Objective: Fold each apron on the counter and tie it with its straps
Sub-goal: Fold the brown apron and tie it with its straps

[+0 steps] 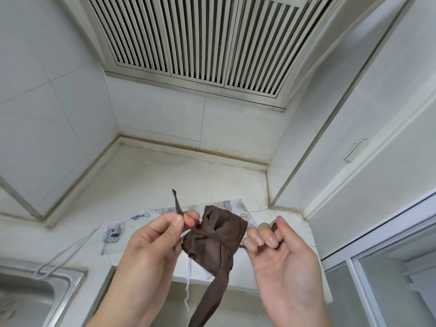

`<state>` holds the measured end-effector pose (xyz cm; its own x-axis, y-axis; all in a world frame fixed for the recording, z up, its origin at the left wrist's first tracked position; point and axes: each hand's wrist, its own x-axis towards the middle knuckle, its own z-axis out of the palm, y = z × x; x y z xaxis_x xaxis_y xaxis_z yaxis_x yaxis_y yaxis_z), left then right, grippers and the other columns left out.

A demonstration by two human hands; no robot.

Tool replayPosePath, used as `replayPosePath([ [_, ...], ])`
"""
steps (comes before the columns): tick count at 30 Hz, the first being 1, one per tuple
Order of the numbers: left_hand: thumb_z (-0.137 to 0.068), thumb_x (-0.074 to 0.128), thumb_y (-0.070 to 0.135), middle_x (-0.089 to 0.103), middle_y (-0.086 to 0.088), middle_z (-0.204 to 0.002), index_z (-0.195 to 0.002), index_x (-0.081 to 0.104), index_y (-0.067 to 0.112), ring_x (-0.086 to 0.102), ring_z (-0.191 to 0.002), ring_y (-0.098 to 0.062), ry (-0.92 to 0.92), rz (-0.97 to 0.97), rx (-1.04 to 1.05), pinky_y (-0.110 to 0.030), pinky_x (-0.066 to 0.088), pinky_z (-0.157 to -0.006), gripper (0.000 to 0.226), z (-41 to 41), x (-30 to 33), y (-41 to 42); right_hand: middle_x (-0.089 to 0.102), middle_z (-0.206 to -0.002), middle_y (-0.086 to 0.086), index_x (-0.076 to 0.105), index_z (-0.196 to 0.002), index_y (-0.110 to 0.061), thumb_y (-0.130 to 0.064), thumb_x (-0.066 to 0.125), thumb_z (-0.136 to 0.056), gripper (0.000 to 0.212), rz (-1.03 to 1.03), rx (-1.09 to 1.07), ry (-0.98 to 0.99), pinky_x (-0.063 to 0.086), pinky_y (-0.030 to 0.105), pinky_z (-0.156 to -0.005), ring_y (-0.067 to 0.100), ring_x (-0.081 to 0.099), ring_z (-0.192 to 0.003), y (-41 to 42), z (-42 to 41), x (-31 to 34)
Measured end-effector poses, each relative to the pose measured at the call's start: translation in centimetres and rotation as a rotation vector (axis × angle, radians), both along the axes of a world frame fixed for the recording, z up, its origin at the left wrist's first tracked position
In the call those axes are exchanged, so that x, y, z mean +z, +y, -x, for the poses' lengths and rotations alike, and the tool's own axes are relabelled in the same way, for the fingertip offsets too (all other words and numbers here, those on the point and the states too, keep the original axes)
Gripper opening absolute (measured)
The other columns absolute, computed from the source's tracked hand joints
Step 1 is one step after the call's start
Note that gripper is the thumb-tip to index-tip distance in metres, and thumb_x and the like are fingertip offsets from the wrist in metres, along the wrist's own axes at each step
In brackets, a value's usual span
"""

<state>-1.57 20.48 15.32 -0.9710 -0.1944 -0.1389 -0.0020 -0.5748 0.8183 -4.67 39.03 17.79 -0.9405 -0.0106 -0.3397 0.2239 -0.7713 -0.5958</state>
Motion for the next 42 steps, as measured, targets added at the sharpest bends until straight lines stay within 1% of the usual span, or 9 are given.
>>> replayPosePath([
  [4, -0.101, 0.065, 0.028, 0.073, -0.013, -0.084, -0.08, 0.071, 0.012, 0.069, -0.08, -0.018, 0.112, 0.372, -0.03, -0.021, 0.054, -0.072, 0.027, -0.5, 1.5, 0.3, 0.029, -0.07, 0.003, 0.038, -0.076, -0.016, -0.023, 0.053, -0.1, 0.029, -0.09, 0.086, 0.124, 0.029, 0.032, -0.057, 0.019, 0.035, -0.065, -0.5, -0.2, 0.7],
  [9, -0.098, 0.063, 0.047, 0.058, 0.003, -0.069, -0.088, 0.071, 0.021, 0.052, -0.067, -0.012, 0.145, 0.706, -0.198, -0.018, 0.04, -0.06, 0.029, -0.8, 2.4, 0.1, 0.033, -0.075, 0.007, 0.062, -0.104, -0.01, -0.012, 0.058, -0.098, 0.008, -0.235, 0.178, 0.32, 0.027, 0.029, -0.055, 0.018, 0.031, -0.063, -0.9, -0.5, 1.2],
  [13, -0.101, 0.061, 0.035, 0.063, 0.0, -0.07, -0.09, 0.069, 0.025, 0.056, -0.067, -0.011, 0.124, 0.991, -0.251, -0.021, 0.042, -0.061, 0.017, -0.8, 3.2, -0.7, 0.058, -0.112, 0.001, 0.063, -0.137, -0.032, -0.011, 0.063, -0.092, 0.05, -0.654, 0.286, 0.575, 0.042, 0.03, -0.071, 0.017, 0.043, -0.074, -0.5, -1.1, 1.2],
  [16, -0.1, 0.061, 0.034, 0.065, 0.004, -0.073, -0.088, 0.069, 0.028, 0.058, -0.072, -0.018, 0.173, 1.126, -0.288, -0.031, 0.046, -0.067, 0.015, -0.8, 3.8, -0.6, 0.064, -0.119, -0.006, 0.072, -0.127, -0.035, -0.016, 0.057, -0.099, 0.037, -1.014, 0.311, 0.75, 0.047, 0.024, -0.085, 0.015, 0.06, -0.091, -1.0, -1.1, 1.3],
  [21, -0.096, 0.067, 0.031, 0.065, 0.008, -0.077, -0.09, 0.07, 0.026, 0.058, -0.077, -0.016, 0.166, 1.101, -0.3, -0.03, 0.05, -0.074, 0.009, -0.8, 3.8, -0.5, 0.067, -0.086, -0.005, 0.071, -0.086, -0.028, -0.015, 0.062, -0.094, 0.017, -1.359, 0.233, 0.706, 0.053, 0.032, -0.073, 0.019, 0.068, -0.086, -1.9, -1.0, 0.4],
  [25, -0.091, 0.075, 0.015, 0.073, 0.01, -0.088, -0.095, 0.072, 0.029, 0.071, -0.085, -0.014, 0.142, 1.089, -0.275, -0.031, 0.056, -0.082, 0.015, -1.0, 3.3, -0.1, 0.072, -0.079, -0.003, 0.075, -0.083, -0.028, -0.011, 0.064, -0.097, 0.025, -1.169, 0.197, 0.566, 0.059, 0.042, -0.078, 0.018, 0.073, -0.077, -1.7, -1.1, 1.1],
  [30, -0.087, 0.076, 0.006, 0.078, 0.009, -0.093, -0.094, 0.076, 0.037, 0.075, -0.087, -0.016, 0.076, 0.962, 0.04, -0.033, 0.057, -0.084, 0.032, -0.8, 3.2, 0.5, 0.074, -0.073, 0.006, 0.08, -0.09, -0.024, 0.01, 0.065, -0.094, 0.037, -0.927, 0.333, 0.453, 0.053, 0.02, -0.065, 0.015, 0.075, -0.072, -1.3, -1.3, 2.9],
  [36, -0.077, 0.088, 0.014, 0.077, -0.002, -0.079, -0.08, 0.081, 0.03, 0.074, -0.072, -0.018, 0.008, 0.759, 0.108, -0.036, 0.058, -0.074, 0.018, -1.0, 3.4, 1.5, 0.078, -0.077, -0.002, 0.078, -0.092, -0.034, -0.002, 0.073, -0.092, 0.032, -1.123, 0.513, 0.394, 0.057, 0.031, -0.079, 0.013, 0.075, -0.078, -1.5, -1.0, 3.2],
  [42, -0.07, 0.088, 0.013, 0.076, -0.013, -0.071, -0.073, 0.082, 0.018, 0.074, -0.067, -0.029, -0.068, 0.557, 0.064, -0.033, 0.06, -0.064, 0.008, -0.8, 3.7, 1.9, 0.071, -0.077, -0.006, 0.074, -0.082, -0.031, -0.009, 0.075, -0.089, 0.023, -1.36, 0.465, 0.447, 0.052, 0.023, -0.064, 0.013, 0.065, -0.068, -1.8, -1.0, 3.0],
])
